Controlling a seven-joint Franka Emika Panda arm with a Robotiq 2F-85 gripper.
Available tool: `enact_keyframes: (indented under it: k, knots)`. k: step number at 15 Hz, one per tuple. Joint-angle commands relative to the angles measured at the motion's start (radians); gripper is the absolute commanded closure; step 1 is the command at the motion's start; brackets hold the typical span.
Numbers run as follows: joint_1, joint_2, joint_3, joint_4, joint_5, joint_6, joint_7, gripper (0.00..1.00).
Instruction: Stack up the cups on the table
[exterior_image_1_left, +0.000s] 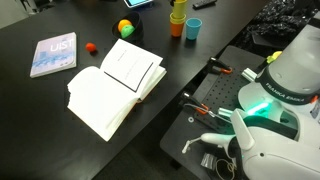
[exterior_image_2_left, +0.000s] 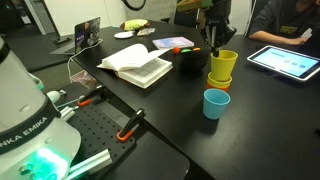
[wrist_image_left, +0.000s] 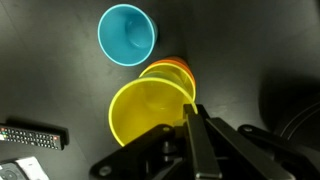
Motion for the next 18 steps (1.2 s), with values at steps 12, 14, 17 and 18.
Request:
enact_keyframes:
  k: [12,14,17,18]
  knots:
    - [0.013,-0.06,-0.018,-0.035,-0.068,-0.013,0.063,0.14]
    - [0.004,-0.101,-0.002,-0.059,-0.021,-0.022,0.008,0.01]
    - [-0.011,-0.171,0.018,-0.113,0.082,-0.001,-0.101,0.0]
    - [-0.014,-0.19,0.021,-0.131,0.12,0.005,-0.143,0.0]
